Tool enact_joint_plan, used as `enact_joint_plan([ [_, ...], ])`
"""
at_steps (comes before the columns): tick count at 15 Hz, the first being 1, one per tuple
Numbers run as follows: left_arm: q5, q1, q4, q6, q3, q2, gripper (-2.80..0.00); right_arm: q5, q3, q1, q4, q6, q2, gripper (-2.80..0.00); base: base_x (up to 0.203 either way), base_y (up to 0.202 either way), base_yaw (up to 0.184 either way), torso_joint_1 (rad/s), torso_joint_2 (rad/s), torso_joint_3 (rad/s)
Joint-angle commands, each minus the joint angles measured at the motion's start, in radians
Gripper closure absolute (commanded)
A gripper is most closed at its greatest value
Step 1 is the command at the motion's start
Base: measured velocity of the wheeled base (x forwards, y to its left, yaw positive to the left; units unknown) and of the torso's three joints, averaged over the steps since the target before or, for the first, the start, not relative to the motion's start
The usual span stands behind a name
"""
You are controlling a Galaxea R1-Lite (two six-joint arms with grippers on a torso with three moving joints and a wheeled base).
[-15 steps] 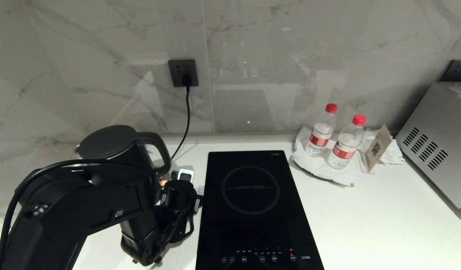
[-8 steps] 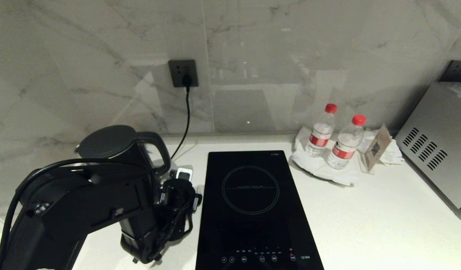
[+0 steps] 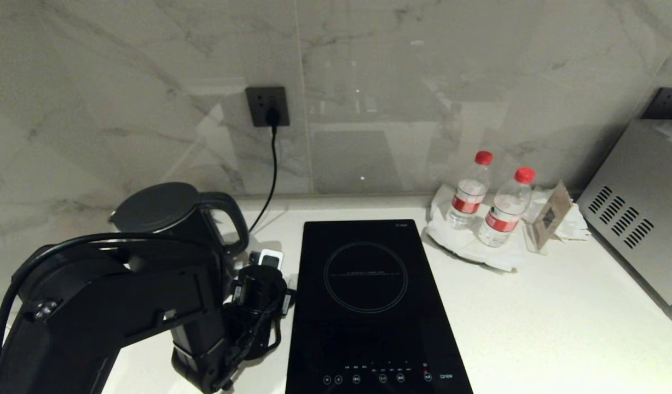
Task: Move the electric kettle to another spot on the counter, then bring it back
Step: Finish boiling water, then pick up the kettle
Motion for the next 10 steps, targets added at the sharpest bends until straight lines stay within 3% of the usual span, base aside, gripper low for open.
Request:
enact_joint_plan([
  [1, -0.008, -0.037, -0.015, -0.002, 0.045, -0.064, -2.8, 0.0, 0.0, 0.0, 0.0, 0.0, 0.0, 0.0, 0.0, 0.0, 0.0, 0.0, 0.0, 0.0],
  [5, -0.017, -0.124, -0.039, -0.003, 0.118, -0.233, -2.8, 0.0, 0.0, 0.0, 0.0, 0.0, 0.0, 0.0, 0.0, 0.0, 0.0, 0.0, 0.0, 0.0],
  [10, -0.018, -0.182, 0.068, -0.009, 0.106, -0.427, -2.8, 0.0, 0.0, 0.0, 0.0, 0.0, 0.0, 0.0, 0.0, 0.0, 0.0, 0.0, 0.0, 0.0],
])
